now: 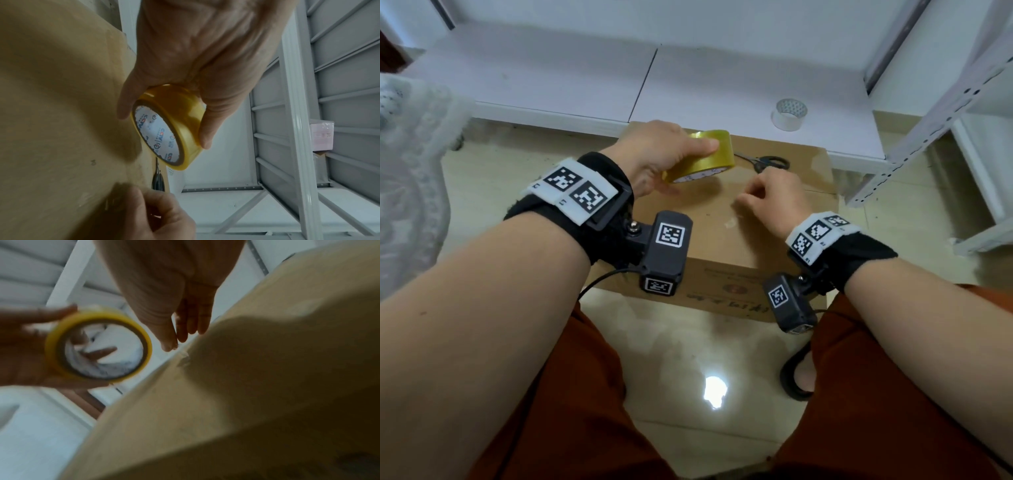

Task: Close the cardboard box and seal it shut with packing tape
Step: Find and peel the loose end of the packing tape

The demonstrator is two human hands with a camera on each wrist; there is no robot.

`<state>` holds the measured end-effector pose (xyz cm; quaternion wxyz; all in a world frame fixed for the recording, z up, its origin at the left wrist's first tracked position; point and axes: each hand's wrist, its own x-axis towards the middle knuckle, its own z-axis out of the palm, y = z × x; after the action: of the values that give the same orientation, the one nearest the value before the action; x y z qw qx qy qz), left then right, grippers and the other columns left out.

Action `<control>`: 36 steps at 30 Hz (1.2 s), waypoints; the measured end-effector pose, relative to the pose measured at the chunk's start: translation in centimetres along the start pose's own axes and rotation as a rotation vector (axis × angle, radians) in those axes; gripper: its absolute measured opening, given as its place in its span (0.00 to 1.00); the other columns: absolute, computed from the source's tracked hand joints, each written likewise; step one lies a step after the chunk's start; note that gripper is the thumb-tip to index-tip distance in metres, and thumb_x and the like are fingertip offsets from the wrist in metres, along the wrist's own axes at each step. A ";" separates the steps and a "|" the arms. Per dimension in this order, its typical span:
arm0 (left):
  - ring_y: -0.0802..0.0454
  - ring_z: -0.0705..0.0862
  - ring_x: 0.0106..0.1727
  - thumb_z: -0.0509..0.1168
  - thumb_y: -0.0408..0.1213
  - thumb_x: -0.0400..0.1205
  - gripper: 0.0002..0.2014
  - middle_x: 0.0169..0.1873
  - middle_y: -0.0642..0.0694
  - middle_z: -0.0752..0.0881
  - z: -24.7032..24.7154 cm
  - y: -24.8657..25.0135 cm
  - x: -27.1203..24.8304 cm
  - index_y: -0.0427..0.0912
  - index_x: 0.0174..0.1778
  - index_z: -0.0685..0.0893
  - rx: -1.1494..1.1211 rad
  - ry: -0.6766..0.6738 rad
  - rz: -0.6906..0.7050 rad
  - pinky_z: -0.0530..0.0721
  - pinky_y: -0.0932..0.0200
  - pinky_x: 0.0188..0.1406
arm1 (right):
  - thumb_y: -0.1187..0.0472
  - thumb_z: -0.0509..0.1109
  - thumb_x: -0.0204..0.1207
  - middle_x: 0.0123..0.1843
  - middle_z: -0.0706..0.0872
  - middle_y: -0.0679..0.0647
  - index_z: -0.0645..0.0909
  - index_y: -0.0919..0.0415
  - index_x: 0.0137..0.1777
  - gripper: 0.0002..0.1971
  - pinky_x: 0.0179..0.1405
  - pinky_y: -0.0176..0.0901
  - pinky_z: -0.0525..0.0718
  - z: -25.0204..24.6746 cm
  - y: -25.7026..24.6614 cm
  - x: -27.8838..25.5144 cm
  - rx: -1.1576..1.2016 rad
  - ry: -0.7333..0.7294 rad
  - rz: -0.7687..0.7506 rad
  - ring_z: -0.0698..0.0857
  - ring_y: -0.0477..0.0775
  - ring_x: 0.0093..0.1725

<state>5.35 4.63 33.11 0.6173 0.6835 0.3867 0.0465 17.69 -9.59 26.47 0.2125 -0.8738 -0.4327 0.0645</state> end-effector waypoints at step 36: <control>0.43 0.83 0.55 0.76 0.47 0.74 0.14 0.48 0.45 0.82 0.9 -0.2 -0.1 0.46 0.34 0.76 0.099 -0.052 0.024 0.88 0.41 0.50 | 0.59 0.84 0.63 0.34 0.86 0.46 0.88 0.63 0.37 0.09 0.40 0.38 0.78 0.7 0.9 -0.1 0.079 -0.549 0.117 0.82 0.43 0.37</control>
<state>5.75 3.84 32.79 0.5921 0.7187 0.3642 0.0172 18.08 -9.96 25.42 0.1170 -0.8383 -0.4198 0.3276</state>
